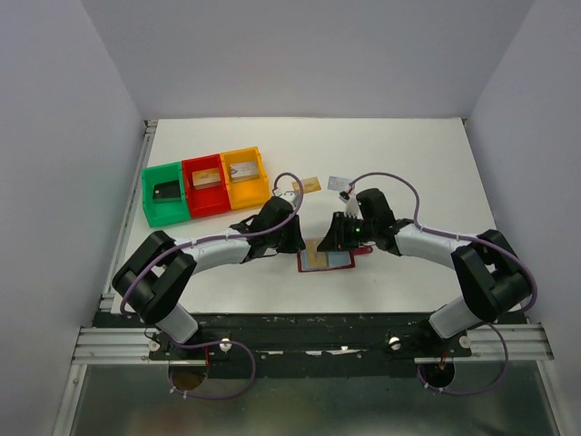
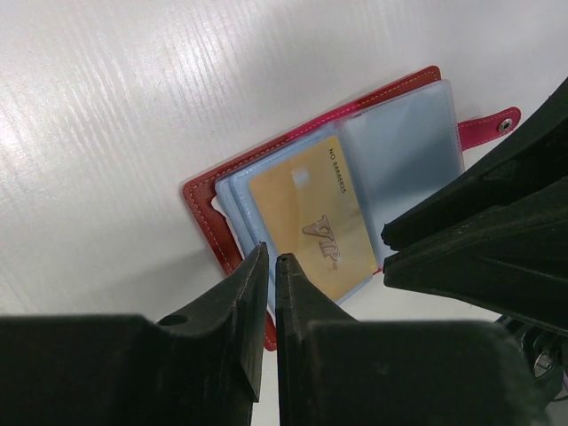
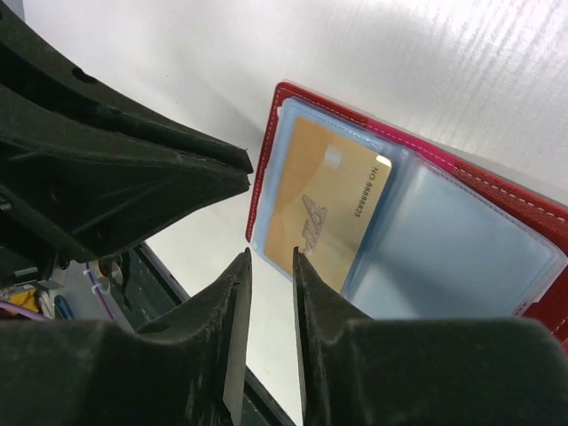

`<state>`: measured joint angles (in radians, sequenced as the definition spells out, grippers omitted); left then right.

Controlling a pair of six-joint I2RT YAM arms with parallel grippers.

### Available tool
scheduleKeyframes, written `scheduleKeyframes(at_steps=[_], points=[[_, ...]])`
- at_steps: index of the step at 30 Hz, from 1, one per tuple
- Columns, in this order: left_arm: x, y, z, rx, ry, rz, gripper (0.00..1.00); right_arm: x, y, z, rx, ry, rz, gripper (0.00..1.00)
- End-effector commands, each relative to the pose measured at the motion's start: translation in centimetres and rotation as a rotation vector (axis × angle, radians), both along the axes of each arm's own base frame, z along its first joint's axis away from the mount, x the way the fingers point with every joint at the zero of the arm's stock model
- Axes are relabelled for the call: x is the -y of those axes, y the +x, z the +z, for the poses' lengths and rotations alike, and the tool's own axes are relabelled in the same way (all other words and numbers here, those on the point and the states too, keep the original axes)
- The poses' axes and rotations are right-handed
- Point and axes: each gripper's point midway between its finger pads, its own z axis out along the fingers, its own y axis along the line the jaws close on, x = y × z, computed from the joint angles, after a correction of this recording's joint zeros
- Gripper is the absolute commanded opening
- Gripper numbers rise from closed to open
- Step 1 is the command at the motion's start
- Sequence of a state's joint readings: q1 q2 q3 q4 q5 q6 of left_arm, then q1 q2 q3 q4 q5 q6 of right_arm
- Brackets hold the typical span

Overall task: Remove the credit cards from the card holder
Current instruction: Remove the credit card from the card holder.

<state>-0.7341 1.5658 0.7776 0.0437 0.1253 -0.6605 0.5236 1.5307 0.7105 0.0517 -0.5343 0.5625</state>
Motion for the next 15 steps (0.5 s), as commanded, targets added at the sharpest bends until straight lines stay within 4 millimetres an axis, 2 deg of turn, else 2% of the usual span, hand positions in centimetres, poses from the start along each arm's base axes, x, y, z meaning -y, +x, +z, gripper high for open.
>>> scheduleKeyframes(at_steps=[1,5,15], points=[[0.4,0.1,-0.2,-0.009,-0.01,-0.005,0.22,0.7,-0.2,-1.9,-0.026,-0.042,-0.03,0.34],[0.3,0.1,-0.3,-0.012,-0.008,-0.002,0.22,1.1,-0.3,-2.9,-0.043,-0.067,-0.046,0.36],[0.2,0.0,-1.1,-0.028,0.008,-0.001,0.19,1.9,-0.2,-3.8,-0.051,-0.101,-0.083,0.38]])
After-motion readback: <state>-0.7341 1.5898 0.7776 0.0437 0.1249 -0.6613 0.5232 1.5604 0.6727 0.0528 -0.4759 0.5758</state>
